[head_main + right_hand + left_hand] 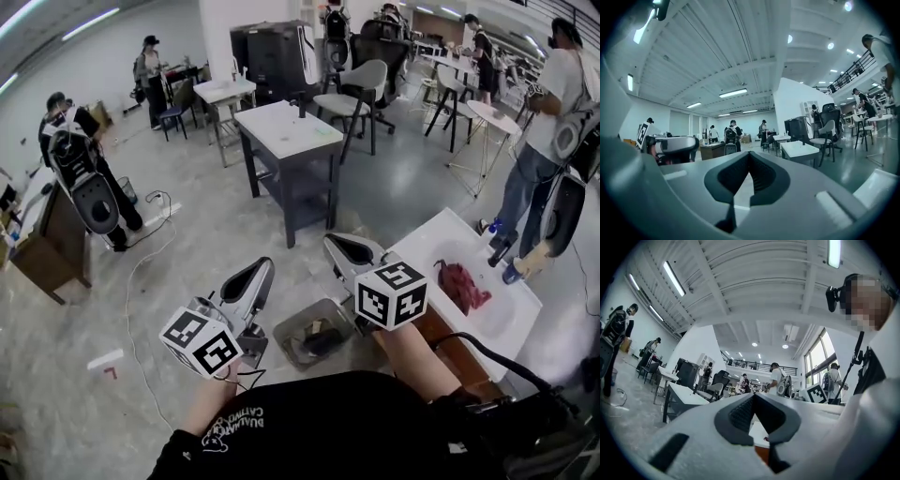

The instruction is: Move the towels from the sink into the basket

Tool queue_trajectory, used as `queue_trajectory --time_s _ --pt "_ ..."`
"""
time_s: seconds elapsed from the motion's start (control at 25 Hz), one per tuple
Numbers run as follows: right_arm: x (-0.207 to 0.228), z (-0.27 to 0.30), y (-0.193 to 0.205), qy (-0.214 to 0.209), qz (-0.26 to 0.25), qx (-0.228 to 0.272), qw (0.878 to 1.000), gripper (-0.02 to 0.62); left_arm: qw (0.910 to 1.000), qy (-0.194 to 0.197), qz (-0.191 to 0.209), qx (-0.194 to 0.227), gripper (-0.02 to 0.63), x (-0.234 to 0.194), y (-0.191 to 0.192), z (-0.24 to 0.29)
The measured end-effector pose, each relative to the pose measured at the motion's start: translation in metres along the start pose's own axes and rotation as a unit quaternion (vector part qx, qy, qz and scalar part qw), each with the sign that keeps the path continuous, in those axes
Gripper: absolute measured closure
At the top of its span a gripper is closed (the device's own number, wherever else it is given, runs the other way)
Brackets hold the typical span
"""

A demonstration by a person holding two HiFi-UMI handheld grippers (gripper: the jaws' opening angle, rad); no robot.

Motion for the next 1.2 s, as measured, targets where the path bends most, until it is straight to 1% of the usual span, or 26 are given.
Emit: queue_trajectory --time_s 0.12,0.32,0.4,0.56,0.72,0.88,0.96,1.08,1.2 --pt "0.003 -0.003 -0.005 -0.008 0.006 -0.008 1.000 0.591 0.9998 -0.005 0.017 0.006 0.600 0.007 -0.008 0.005" --pt "0.015 -0.006 -0.016 -0.031 0.001 -0.004 1.000 0.591 0.9992 -0.019 0.028 0.022 0.601 0.019 -0.015 0.013" --pt "0.022 -0.010 -0.019 -0.043 -0.001 0.000 0.999 0.591 0.9988 -0.026 0.029 0.028 0.601 0.026 -0.011 0.018" --pt "0.046 -0.026 -0.016 -0.048 -0.005 -0.001 0.999 0.591 0.9980 -0.037 0.041 0.030 0.601 0.039 0.001 0.041" --pt "0.072 -0.042 -0.011 -0.055 -0.006 -0.009 0.998 0.591 0.9971 -0.054 0.040 0.035 0.601 0.050 0.014 0.066" --pt "0.089 -0.065 -0.005 -0.059 -0.007 -0.008 0.998 0.591 0.9975 -0.042 0.034 0.046 0.600 0.068 0.029 0.085" --pt "0.099 -0.077 -0.002 -0.059 -0.004 -0.004 0.998 0.591 0.9973 -0.039 0.041 0.047 0.600 0.078 0.035 0.096" --pt "0.112 -0.095 0.009 -0.058 0.002 -0.003 0.998 0.591 0.9972 -0.037 0.055 0.035 0.600 0.090 0.050 0.112" --pt "0.125 -0.116 0.019 -0.052 0.007 -0.004 0.999 0.591 0.9986 -0.018 0.046 0.019 0.600 0.102 0.066 0.130"
Point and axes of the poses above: the fingertips, and each gripper's own axes: z forward along the fingers, x to its right, y out of its underside, the point moved 10 cm from there along -z, backward along the fingers, and after that the axes turned 13 degrees about -z, right-handed, at the moved point
